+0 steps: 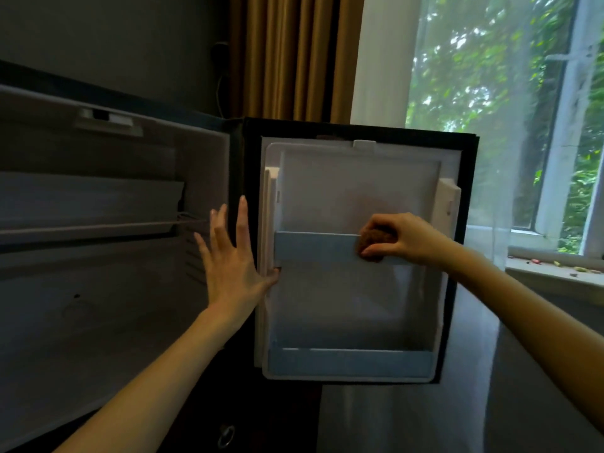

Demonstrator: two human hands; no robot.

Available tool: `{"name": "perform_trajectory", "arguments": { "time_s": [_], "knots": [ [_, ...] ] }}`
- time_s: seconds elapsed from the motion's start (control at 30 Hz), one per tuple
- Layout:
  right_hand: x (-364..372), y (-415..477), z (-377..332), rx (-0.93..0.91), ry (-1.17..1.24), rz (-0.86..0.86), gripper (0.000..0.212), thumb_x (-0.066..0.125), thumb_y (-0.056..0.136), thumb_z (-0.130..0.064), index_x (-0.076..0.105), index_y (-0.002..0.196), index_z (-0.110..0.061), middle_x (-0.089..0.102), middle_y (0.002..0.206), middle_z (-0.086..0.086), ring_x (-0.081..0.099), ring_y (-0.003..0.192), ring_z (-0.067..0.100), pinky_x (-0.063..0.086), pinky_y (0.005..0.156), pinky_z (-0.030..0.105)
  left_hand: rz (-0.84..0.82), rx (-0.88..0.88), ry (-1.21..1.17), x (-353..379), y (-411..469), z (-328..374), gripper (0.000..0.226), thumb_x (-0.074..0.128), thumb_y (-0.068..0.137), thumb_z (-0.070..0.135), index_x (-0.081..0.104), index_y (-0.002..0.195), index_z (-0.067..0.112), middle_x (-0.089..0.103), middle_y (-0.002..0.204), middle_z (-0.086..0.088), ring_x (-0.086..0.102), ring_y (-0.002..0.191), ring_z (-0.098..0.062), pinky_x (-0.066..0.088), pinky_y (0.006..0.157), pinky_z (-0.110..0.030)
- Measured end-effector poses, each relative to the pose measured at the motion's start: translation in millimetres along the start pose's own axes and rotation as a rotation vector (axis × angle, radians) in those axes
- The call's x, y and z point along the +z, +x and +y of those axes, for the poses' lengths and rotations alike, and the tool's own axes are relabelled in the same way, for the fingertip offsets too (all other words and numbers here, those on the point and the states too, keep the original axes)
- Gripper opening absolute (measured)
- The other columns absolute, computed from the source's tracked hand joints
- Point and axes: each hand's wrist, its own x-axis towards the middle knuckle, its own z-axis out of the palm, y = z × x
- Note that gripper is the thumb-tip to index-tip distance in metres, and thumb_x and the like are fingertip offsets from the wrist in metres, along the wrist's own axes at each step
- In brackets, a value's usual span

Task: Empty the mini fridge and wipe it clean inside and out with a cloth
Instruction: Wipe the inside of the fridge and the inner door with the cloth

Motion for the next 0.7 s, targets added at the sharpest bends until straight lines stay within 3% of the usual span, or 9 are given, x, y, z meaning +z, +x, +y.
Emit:
{"name": "perform_trajectory", "arguments": {
  "time_s": [0.13,0.27,0.43,0.57,0.7],
  "knots": [
    [-19.9,-40.0,35.2,-0.012,-0.071,0.052,0.040,0.077,0.080,-0.027,0.061,0.116,-0.022,0.067,0.108,0.000,0.064,0.100,0.018,0.052,0.090,0.040,0.124,0.284,0.167,7.7,-7.2,8.0,0.127,0.088,0.059,0.018,0.004,0.154,0.018,0.004,0.158,-0.021,0.000,0.148,-0.037,0.004,0.118,-0.056],
    [-26.7,-53.3,38.2,-0.161,-0.129,0.061,0.049,0.076,0.082,-0.020,0.058,0.127,-0.021,0.064,0.116,-0.004,0.061,0.105,0.014,0.052,0.092,0.038,0.180,0.410,0.254,17.5,-10.9,19.4,0.114,0.070,0.060,-0.018,0.015,0.154,0.016,0.010,0.157,-0.020,0.003,0.148,-0.037,0.014,0.118,-0.057],
    [-30.1,-72.9,39.4,-0.318,-0.205,0.104,0.061,0.069,0.085,-0.005,0.050,0.138,-0.028,0.053,0.136,-0.010,0.058,0.116,0.014,0.046,0.096,0.026,0.051,0.451,0.235,25.3,-13.7,43.0,0.116,0.076,0.049,-0.013,0.024,0.150,0.010,0.018,0.154,-0.020,0.009,0.145,-0.036,0.000,0.119,-0.048],
    [-20.0,-101.4,36.9,-0.329,0.027,0.303,0.058,0.055,0.089,0.005,0.050,0.136,-0.029,0.050,0.139,-0.011,0.051,0.127,0.009,0.045,0.105,0.026,-0.034,0.505,0.053,27.0,-15.3,85.1,0.110,0.078,0.049,-0.006,0.030,0.148,0.006,0.035,0.146,-0.019,0.026,0.140,-0.033,0.013,0.118,-0.050],
    [3.3,-122.2,20.5,-0.261,0.478,0.732,0.055,0.046,0.086,-0.004,0.051,0.135,-0.026,0.054,0.136,-0.003,0.054,0.126,0.018,0.047,0.103,0.039,-0.077,0.590,-0.104,27.8,-5.5,139.9,0.085,0.072,0.055,-0.005,0.049,0.137,0.002,0.059,0.124,-0.017,0.057,0.116,-0.033,0.029,0.110,-0.056]
  ]
}}
